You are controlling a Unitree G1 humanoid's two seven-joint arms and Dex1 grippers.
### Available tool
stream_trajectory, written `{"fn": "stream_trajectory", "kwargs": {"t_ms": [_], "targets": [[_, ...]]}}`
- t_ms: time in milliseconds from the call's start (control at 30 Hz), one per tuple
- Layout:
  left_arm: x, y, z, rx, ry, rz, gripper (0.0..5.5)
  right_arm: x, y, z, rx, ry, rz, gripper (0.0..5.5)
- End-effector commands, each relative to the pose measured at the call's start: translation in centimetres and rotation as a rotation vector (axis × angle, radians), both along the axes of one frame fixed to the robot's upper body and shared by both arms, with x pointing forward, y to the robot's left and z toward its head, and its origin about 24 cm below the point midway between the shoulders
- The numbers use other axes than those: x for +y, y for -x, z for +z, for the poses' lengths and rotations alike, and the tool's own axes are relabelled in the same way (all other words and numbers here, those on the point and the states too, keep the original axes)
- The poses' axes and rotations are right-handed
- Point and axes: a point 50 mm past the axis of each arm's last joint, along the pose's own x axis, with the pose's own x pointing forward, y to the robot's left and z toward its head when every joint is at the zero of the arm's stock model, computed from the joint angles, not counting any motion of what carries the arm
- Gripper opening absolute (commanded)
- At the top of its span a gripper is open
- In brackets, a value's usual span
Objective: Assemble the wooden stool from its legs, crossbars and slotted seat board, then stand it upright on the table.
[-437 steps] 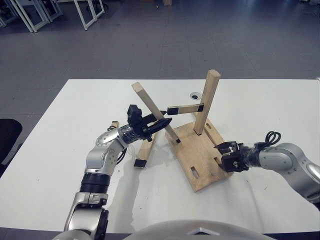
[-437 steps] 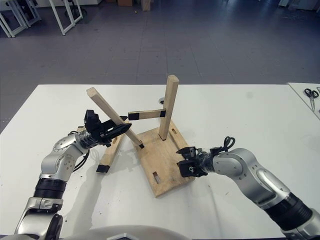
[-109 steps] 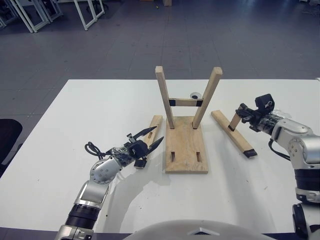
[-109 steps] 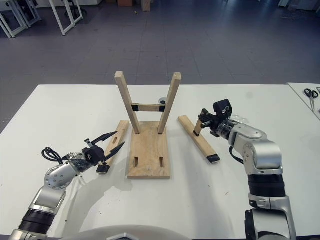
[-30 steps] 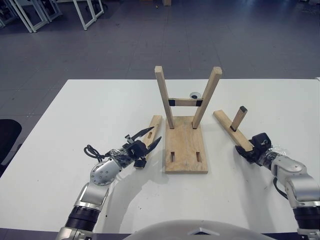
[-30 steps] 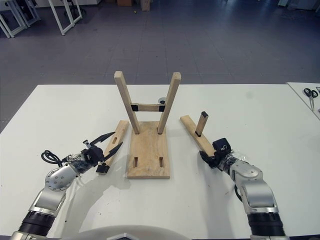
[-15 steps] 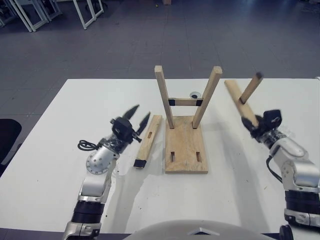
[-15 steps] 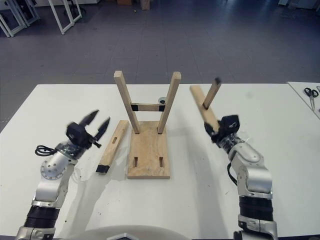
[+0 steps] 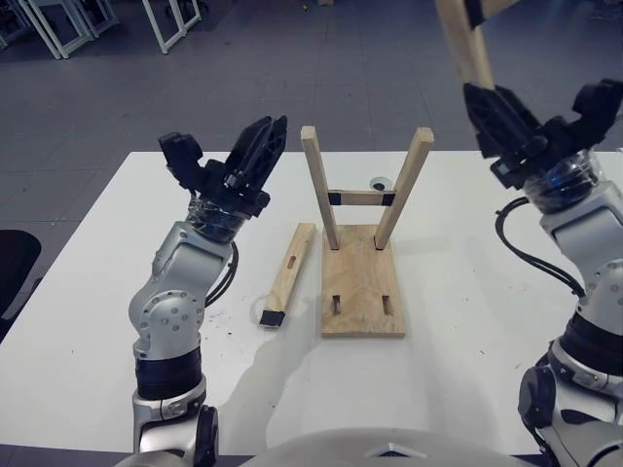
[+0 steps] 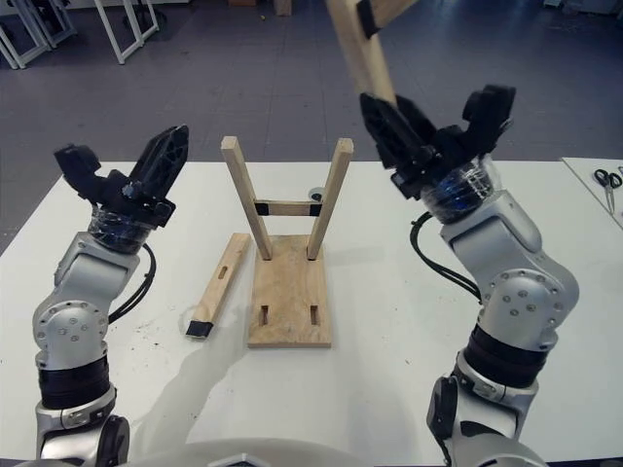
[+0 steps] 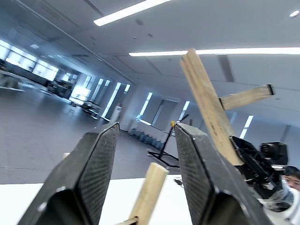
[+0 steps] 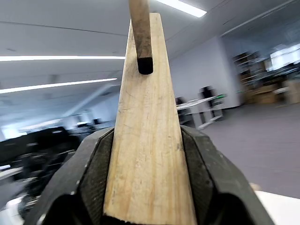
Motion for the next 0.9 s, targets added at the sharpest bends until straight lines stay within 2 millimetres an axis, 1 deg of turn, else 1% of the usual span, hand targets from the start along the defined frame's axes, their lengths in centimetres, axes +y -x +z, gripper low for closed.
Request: {"fn": "stream_trajectory", "kwargs": {"t_ms": [33,67,167,233,300,433,600,800,900], "targets": [[-1.7,1.1,0.7,0.031,0.039,-0.171,2.75,1.8,1.2,-0.4,0.029,-0.007,0.212,2.02],[-1.9,1.4,0.8,0.044,0.057,-0.206,2.85,2.1,1.5,-0.7,0.045,-0.017,0.262,2.02],[-2.2,1.6,0.9,0.078,0.090,-0.259,3.43,2.7,2.0,-1.3,0.088,-0.046,0.363,2.02],[-2.3,2.0,1.0,0.099,0.133,-0.336,3.47,2.9,2.3,-1.7,0.117,-0.069,0.422,2.02],[-2.4,2.6,1.1,0.105,0.166,-0.416,3.47,3.0,2.5,-2.1,0.142,-0.089,0.472,2.02],[-3.0,3.0,0.9,0.127,0.149,-0.526,3.47,3.2,2.6,-2.5,0.173,-0.112,0.515,2.02],[-3.9,2.5,0.2,0.155,0.072,-0.553,3.47,3.9,3.1,-3.2,0.199,-0.079,0.554,2.02],[-4.1,2.3,0.8,0.129,0.092,-0.582,3.47,4.2,3.5,-4.3,0.230,-0.011,0.565,2.02],[-3.7,2.4,1.0,0.119,0.081,-0.604,3.04,4.0,3.5,-4.6,0.237,-0.005,0.562,2.02]]}}
